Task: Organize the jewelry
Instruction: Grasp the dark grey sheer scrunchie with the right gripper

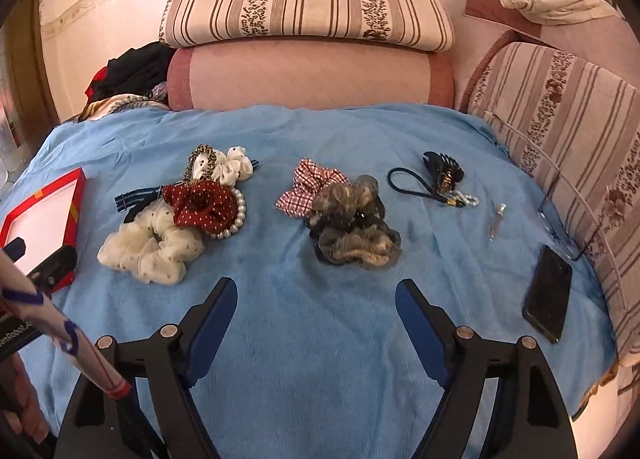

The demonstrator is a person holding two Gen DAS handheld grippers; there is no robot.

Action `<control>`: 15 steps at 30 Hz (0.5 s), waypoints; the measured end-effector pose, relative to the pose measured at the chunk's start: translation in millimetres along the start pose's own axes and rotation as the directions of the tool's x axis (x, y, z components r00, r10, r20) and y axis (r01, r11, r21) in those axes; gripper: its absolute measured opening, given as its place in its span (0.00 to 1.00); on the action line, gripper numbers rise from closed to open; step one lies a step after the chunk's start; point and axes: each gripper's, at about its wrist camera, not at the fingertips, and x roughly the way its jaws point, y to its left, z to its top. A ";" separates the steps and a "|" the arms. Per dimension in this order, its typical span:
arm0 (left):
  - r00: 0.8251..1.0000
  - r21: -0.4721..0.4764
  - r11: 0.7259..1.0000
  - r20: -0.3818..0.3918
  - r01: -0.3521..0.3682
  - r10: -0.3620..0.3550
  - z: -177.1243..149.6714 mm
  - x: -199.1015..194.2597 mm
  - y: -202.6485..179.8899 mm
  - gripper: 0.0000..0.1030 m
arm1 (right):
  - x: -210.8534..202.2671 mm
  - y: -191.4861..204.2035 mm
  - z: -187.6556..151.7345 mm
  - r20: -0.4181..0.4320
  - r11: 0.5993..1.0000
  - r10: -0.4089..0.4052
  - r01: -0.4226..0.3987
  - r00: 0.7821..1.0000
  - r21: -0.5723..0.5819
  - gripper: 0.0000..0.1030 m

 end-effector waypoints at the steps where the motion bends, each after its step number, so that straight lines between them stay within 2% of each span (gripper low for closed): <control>1: 1.000 0.004 1.000 0.001 0.000 0.000 0.9 4.2 -1.8 1.00 | 3.2 -0.1 1.4 0.001 1.000 -0.002 0.002 1.000 -0.001 0.82; 5: 1.000 0.017 1.000 -0.011 0.000 0.000 0.8 16.0 -6.1 1.00 | 23.2 -2.1 8.1 -0.028 1.000 0.000 0.000 1.000 -0.001 0.76; 7: 1.000 0.021 1.000 -0.021 0.000 0.000 -0.3 21.8 -6.2 1.00 | 33.2 -2.8 10.7 -0.040 1.000 -0.007 0.007 0.999 -0.008 0.70; 9: 1.000 0.023 1.000 -0.026 -0.003 0.003 -1.9 28.1 -4.8 1.00 | 41.7 -8.4 14.5 -0.055 1.000 -0.004 0.003 0.998 -0.004 0.60; 11: 0.999 0.025 1.000 -0.031 0.011 -0.011 -2.9 34.3 -1.9 1.00 | 48.7 -22.2 18.4 -0.074 0.998 0.045 -0.041 0.996 0.051 0.49; 15: 0.998 0.024 0.999 -0.044 0.049 -0.048 -3.1 45.8 1.2 1.00 | 64.7 -55.8 25.1 -0.099 0.979 0.109 -0.090 0.989 0.184 0.42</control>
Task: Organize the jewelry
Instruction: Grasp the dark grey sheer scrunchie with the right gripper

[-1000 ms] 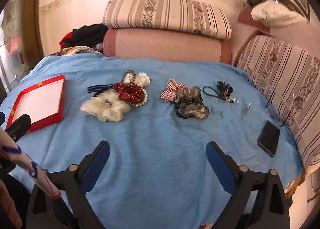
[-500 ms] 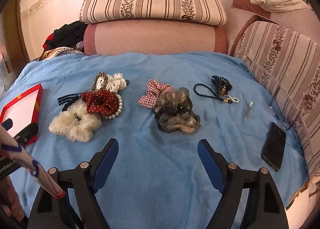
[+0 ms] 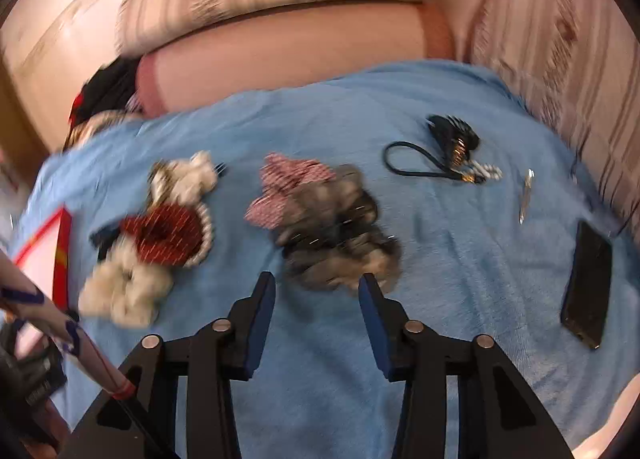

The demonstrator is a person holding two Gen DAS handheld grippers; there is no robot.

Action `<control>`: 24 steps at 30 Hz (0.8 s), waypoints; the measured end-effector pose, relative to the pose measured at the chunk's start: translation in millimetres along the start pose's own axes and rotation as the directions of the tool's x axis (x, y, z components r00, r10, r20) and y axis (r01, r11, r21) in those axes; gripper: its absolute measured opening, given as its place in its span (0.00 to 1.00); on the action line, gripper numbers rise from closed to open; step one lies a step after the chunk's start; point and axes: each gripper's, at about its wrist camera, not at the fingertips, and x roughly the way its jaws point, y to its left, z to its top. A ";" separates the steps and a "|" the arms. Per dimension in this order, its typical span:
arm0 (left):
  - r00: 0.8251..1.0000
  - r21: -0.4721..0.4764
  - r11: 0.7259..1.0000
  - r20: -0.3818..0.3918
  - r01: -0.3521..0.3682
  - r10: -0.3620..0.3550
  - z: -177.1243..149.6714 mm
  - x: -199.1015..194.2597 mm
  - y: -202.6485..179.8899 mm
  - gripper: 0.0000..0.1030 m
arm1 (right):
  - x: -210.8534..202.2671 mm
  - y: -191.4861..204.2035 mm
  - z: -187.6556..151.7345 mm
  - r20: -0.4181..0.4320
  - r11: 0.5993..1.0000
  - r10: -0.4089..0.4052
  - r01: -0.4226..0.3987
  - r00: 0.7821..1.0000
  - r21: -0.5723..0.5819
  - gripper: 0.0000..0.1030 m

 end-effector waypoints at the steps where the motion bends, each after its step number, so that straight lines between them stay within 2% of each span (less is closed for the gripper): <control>1: 1.000 -0.002 1.000 0.000 0.010 -0.010 0.4 2.0 0.9 1.00 | 3.2 -9.8 3.6 -0.005 0.999 0.009 -0.008 1.000 0.032 0.39; 7: 0.999 0.001 0.999 0.002 0.041 -0.041 0.6 10.8 0.6 0.96 | 25.3 -20.1 15.0 -0.037 0.996 0.036 -0.033 0.999 0.079 0.40; 9: 0.999 0.006 0.999 -0.006 0.044 -0.044 -0.8 13.5 -0.5 0.96 | 30.2 -18.5 17.1 -0.034 0.995 0.053 -0.050 0.998 0.084 0.52; 10: 0.999 0.015 0.999 -0.009 0.044 -0.044 -1.9 14.9 -1.6 0.96 | 34.8 -15.9 19.2 -0.026 0.997 0.028 -0.026 0.999 0.074 0.65; 11: 0.999 0.020 0.999 -0.008 0.041 -0.041 -2.7 15.3 -2.4 0.96 | 37.6 -14.0 19.8 -0.022 0.998 0.016 -0.014 1.000 0.063 0.71; 13: 0.999 0.029 0.999 -0.007 0.040 -0.040 -3.8 16.0 -3.4 0.96 | 46.3 -7.9 20.2 -0.024 1.000 -0.008 0.009 1.000 0.026 0.71; 16: 0.999 0.028 0.999 -0.007 0.042 -0.042 -4.2 16.6 -3.1 0.96 | 59.9 3.3 17.7 -0.055 0.998 -0.057 0.055 0.997 -0.035 0.76; 17: 0.999 0.027 0.999 -0.008 0.042 -0.042 -4.5 17.1 -3.5 0.96 | 63.3 7.8 15.2 -0.051 0.993 -0.104 0.100 0.993 -0.067 0.72; 18: 0.999 0.027 0.999 -0.007 0.041 -0.040 -4.8 17.3 -3.6 0.96 | 63.8 10.2 13.2 -0.038 0.988 -0.132 0.129 0.990 -0.086 0.58; 21: 0.999 0.032 0.999 -0.006 0.042 -0.042 -5.0 17.9 -4.9 0.96 | 61.4 14.4 9.7 -0.032 0.984 -0.144 0.140 0.989 -0.113 0.43; 23: 0.999 0.036 0.999 -0.001 0.041 -0.041 -5.1 18.0 -6.0 0.96 | 58.0 17.9 7.0 -0.018 0.980 -0.148 0.144 0.989 -0.140 0.10; 24: 0.999 0.038 0.999 -0.001 0.039 -0.039 -5.5 18.2 -6.6 0.96 | 56.5 19.5 5.2 -0.016 0.977 -0.158 0.154 0.987 -0.148 0.09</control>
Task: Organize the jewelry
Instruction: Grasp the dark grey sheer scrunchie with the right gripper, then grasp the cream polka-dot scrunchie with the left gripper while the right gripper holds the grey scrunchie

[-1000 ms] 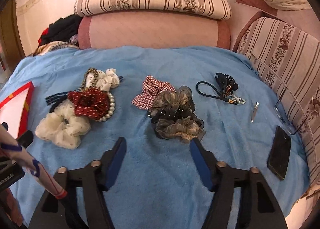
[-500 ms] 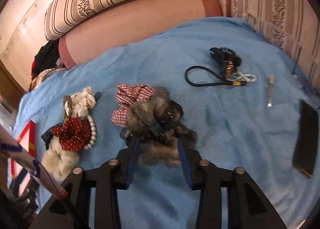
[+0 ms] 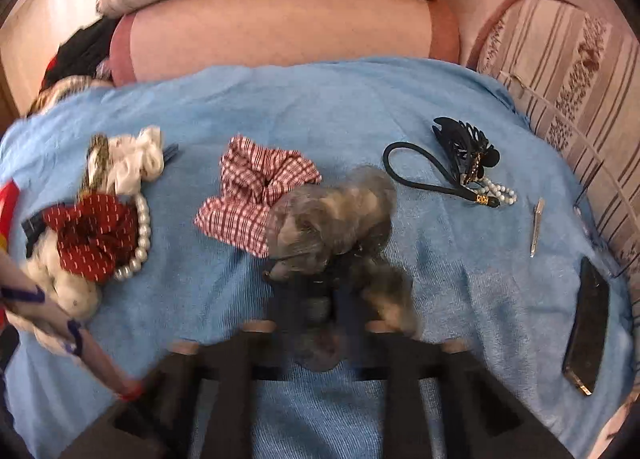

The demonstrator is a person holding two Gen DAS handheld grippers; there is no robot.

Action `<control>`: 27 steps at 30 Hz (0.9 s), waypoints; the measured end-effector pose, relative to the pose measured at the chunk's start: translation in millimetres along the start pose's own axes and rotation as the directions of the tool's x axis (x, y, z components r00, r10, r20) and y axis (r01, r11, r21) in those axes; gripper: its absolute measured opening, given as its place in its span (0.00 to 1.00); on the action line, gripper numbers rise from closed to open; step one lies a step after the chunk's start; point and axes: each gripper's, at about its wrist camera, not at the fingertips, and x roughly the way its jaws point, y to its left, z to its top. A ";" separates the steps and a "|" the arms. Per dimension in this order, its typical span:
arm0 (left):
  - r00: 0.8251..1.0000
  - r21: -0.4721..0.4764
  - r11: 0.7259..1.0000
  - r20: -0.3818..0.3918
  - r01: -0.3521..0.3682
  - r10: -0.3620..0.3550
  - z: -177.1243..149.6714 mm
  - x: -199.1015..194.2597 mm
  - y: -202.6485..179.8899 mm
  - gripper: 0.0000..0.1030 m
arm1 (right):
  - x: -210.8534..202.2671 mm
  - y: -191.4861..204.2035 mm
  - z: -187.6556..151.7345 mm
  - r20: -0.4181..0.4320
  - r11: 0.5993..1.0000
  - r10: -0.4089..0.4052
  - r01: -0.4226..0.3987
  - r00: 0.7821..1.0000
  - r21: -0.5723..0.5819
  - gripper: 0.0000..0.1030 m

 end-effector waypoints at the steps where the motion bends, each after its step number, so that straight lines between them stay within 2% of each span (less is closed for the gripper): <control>1: 1.000 0.001 1.000 0.001 -0.002 0.002 -0.3 0.3 -0.6 0.96 | -1.5 -0.8 -1.3 0.008 1.000 0.002 -0.002 1.000 0.002 0.09; 7: 1.000 0.008 1.000 0.004 -0.003 0.003 -1.1 1.1 -3.3 0.96 | -23.5 7.5 -6.0 0.078 0.999 -0.027 0.030 0.997 -0.041 0.07; 14: 1.000 0.014 1.000 0.009 0.025 -0.026 -1.9 -2.3 -6.4 0.94 | -46.5 11.8 -10.3 0.130 0.998 0.001 0.007 0.992 -0.062 0.07; 16: 0.998 0.003 0.998 0.001 0.061 -0.061 -1.8 -2.8 -5.5 0.81 | -56.4 6.9 -9.9 0.151 0.999 0.034 -0.028 0.988 -0.041 0.07; 17: 0.996 -0.010 0.996 -0.015 0.093 -0.093 -1.5 -1.6 -3.8 0.66 | -61.3 4.3 -9.7 0.163 0.998 0.052 -0.046 0.985 -0.037 0.07; 18: 0.994 -0.018 0.994 -0.026 0.107 -0.107 -2.1 -0.3 -3.7 0.58 | -65.2 5.8 -10.4 0.169 0.998 0.059 -0.054 0.984 -0.037 0.07; 19: 0.989 -0.037 0.990 -0.048 0.138 -0.140 -2.8 2.6 -1.7 0.57 | -69.9 4.2 -11.0 0.180 0.997 0.072 -0.067 0.981 -0.032 0.07; 22: 0.983 -0.046 0.984 -0.056 0.173 -0.176 -5.6 3.9 -3.0 0.54 | -77.7 5.7 -13.1 0.196 0.992 0.127 -0.124 0.972 -0.028 0.07; 24: 0.978 -0.039 0.979 -0.053 0.199 -0.201 -5.7 2.9 -7.1 0.54 | -80.9 10.5 -14.4 0.197 0.991 0.136 -0.129 0.971 -0.045 0.07; 27: 0.979 -0.026 0.980 -0.051 0.198 -0.199 -1.5 4.6 -13.6 0.54 | -83.7 16.5 -16.2 0.201 0.987 0.156 -0.148 0.967 -0.055 0.07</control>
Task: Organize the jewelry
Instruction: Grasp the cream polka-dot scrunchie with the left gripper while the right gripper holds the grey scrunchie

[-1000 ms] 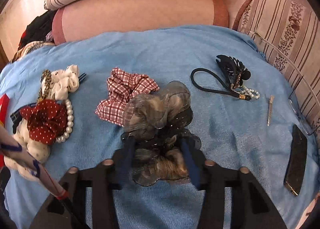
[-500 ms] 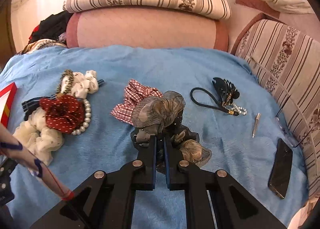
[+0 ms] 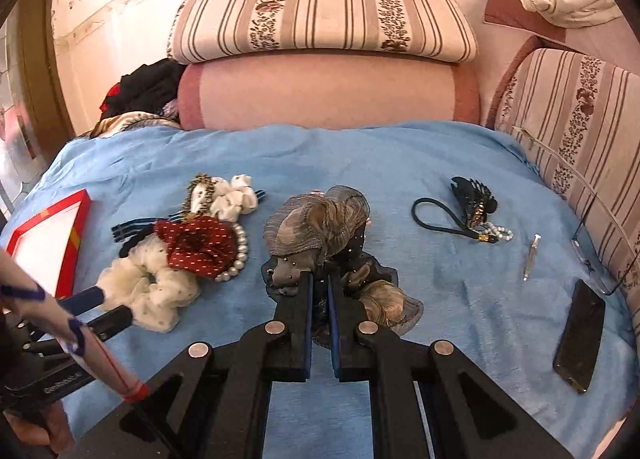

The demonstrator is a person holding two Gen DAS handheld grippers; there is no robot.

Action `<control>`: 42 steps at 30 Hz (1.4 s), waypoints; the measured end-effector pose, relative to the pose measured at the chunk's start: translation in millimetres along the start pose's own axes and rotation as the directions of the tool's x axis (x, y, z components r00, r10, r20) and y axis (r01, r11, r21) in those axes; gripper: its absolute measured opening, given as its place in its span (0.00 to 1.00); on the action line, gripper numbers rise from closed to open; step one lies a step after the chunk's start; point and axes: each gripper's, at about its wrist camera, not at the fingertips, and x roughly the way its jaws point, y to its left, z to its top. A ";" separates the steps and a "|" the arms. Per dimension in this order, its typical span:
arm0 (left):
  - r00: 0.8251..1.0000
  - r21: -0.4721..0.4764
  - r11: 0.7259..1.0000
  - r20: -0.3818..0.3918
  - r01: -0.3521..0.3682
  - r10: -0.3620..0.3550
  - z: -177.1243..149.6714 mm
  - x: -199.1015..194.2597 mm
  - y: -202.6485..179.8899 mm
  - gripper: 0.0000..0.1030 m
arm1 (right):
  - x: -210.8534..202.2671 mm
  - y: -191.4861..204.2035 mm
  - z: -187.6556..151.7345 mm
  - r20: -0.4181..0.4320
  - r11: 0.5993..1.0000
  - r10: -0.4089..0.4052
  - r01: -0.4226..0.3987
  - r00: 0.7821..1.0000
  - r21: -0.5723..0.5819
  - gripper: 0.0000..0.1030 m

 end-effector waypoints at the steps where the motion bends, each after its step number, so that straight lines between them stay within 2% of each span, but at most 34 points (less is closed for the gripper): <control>1: 1.000 -0.009 0.999 -0.001 -0.031 0.031 3.3 2.5 2.3 0.55 | 0.0 3.4 0.2 -0.003 1.000 0.013 -0.013 1.000 -0.007 0.07; 4: 0.999 -0.084 0.995 -0.006 -0.049 0.049 9.5 9.4 19.5 0.63 | -0.5 9.0 -1.6 -0.002 0.999 0.030 -0.030 1.000 -0.024 0.07; 7: 0.999 -0.133 0.991 -0.045 -0.032 0.026 15.1 28.5 30.3 0.62 | 1.1 15.5 -4.5 -0.012 0.998 0.052 -0.052 0.999 -0.042 0.07; 8: 0.999 -0.132 0.991 -0.049 -0.026 0.019 15.8 32.5 29.4 0.53 | 1.5 17.4 -5.1 -0.015 0.997 0.057 -0.057 0.998 -0.047 0.07; 9: 0.998 -0.124 0.992 -0.054 -0.022 0.015 15.7 36.4 27.6 0.34 | 2.3 19.7 -5.6 -0.019 0.997 0.062 -0.063 0.998 -0.054 0.07; 10: 0.997 -0.105 0.994 -0.064 -0.037 0.030 15.3 41.5 23.5 0.22 | 3.1 23.7 -6.5 -0.022 0.996 0.065 -0.066 0.998 -0.065 0.07; 11: 0.997 -0.095 0.995 -0.068 -0.039 0.032 14.9 44.0 21.7 0.01 | 3.9 26.7 -7.0 -0.023 0.995 0.065 -0.066 0.998 -0.074 0.07; 14: 0.998 -0.086 0.996 -0.058 -0.022 0.017 11.2 43.7 21.4 0.01 | 6.1 34.2 -9.0 -0.031 0.993 0.064 -0.066 0.997 -0.097 0.07; 22: 0.997 -0.011 0.999 0.070 -0.033 0.034 12.6 9.8 5.3 0.01 | 5.7 48.4 -11.5 -0.019 0.987 0.014 -0.017 1.000 -0.162 0.07; 26: 0.994 0.016 0.999 0.107 -0.032 0.030 13.1 -1.9 -0.8 0.01 | 6.5 48.3 -12.1 -0.019 0.985 -0.014 0.010 1.000 -0.173 0.07; 42: 0.985 0.051 0.998 0.171 -0.037 0.027 16.0 -23.7 -5.8 0.01 | 7.9 48.5 -12.3 -0.014 0.981 -0.050 0.046 0.999 -0.186 0.07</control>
